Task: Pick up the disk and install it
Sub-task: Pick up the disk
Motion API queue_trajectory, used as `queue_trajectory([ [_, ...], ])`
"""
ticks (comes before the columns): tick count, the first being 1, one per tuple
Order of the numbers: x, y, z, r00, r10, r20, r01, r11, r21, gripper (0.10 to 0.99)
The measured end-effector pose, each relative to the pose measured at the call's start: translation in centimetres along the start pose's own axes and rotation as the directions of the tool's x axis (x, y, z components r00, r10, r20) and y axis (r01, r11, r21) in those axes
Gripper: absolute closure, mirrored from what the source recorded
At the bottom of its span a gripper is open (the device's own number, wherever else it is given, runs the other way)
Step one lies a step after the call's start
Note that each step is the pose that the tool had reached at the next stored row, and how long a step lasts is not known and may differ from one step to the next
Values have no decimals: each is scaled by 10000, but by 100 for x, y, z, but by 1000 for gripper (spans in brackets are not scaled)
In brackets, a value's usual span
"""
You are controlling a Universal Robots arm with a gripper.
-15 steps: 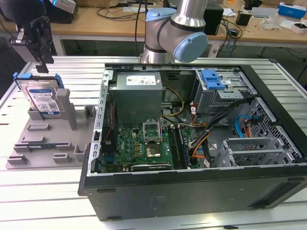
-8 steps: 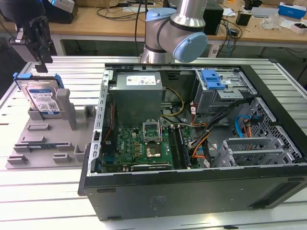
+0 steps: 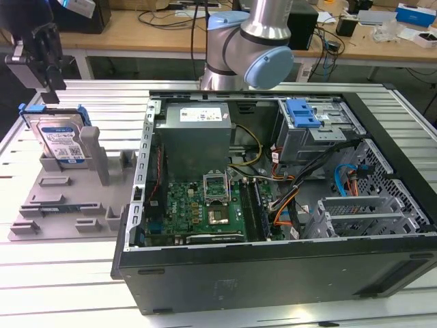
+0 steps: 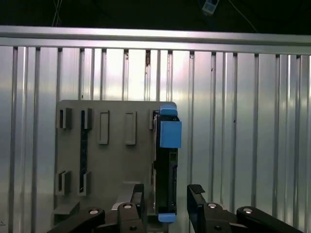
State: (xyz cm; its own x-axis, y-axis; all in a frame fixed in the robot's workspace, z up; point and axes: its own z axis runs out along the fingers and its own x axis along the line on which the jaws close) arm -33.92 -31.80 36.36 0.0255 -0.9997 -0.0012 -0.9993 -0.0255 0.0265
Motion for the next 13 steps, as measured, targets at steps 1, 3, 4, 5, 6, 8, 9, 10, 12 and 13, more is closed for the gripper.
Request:
queue_trajectory([
  [1, -11, 24, 4, 10000, 0, 0, 0, 10000, 1, 604],
  [3, -34, 69, 8, 10000, -1, -1, 1, 10000, 0, 604],
  [4, -51, 112, 13, 10000, -2, 0, 2, 10000, -1, 604],
  [5, -59, 145, 17, 10000, -2, 0, 2, 10000, 0, 604],
  [6, -65, 177, 21, 10000, -6, 0, 6, 10000, 1, 604],
  [8, -81, 270, 33, 10000, -25, -1, 25, 10000, 0, 604],
  [9, -84, 300, 40, 10000, -31, -1, 31, 10000, 1, 604],
  [10, -84, 305, 44, 10000, -32, -1, 32, 10000, 2, 604],
  [12, -84, 308, 52, 10000, -34, -5, 34, 10000, 0, 604],
  [13, -84, 310, 58, 10000, -33, -5, 33, 10000, 0, 604],
])
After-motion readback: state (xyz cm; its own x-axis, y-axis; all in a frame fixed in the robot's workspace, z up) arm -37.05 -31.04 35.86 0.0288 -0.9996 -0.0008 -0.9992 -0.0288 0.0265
